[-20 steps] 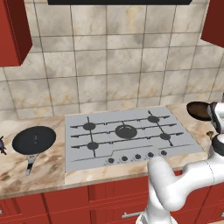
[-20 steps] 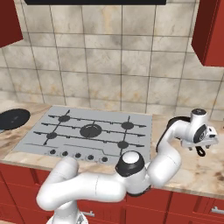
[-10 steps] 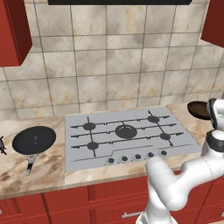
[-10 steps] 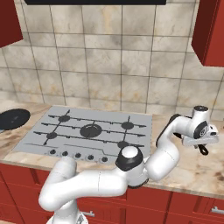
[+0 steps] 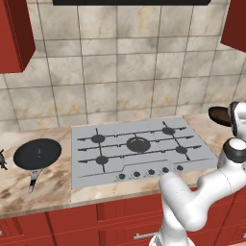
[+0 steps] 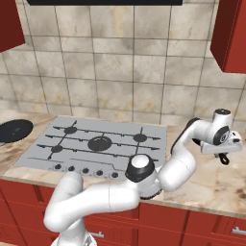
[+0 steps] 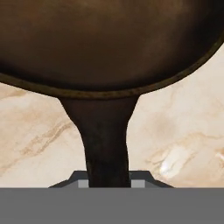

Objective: Place both pans onto different burners. Then place the mushroom and the fish on different pans.

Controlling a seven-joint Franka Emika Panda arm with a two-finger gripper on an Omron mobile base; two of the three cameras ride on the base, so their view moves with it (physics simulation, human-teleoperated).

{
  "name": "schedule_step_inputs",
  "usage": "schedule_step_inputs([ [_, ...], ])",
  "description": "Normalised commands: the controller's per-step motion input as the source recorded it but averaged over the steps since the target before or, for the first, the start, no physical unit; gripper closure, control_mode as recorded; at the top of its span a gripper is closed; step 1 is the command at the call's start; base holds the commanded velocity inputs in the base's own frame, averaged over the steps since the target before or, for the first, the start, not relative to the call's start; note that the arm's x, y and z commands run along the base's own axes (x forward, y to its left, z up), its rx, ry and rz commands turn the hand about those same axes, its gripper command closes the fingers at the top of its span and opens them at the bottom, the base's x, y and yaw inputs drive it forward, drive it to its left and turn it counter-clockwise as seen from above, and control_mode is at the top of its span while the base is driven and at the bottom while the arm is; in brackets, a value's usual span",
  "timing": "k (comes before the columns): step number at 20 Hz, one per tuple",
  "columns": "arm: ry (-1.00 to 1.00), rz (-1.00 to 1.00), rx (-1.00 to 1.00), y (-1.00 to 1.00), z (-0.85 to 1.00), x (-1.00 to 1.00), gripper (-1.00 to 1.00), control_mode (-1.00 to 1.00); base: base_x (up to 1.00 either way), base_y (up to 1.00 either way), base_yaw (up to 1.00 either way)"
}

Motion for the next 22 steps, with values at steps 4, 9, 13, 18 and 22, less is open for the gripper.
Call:
schedule_step_inputs([
  [4, 0.00, 0.01, 0.00, 0.26, 0.27, -0.08, 1.00, -1.00, 0.00, 0.00, 0.00],
  [9, 0.00, 0.06, 0.00, 0.50, 0.10, -0.21, 1.00, -1.00, 0.00, 0.00, 0.00],
  [13, 0.00, 0.10, -0.01, 0.66, 0.03, -0.35, 1.00, -1.00, 0.00, 0.00, 0.00],
  [18, 0.00, 0.09, -0.02, 0.66, 0.00, -0.56, 1.00, -1.00, 0.00, 0.00, 0.00],
  [22, -0.03, 0.08, -0.01, 0.55, 0.00, -0.61, 1.00, -1.00, 0.00, 0.00, 0.00],
])
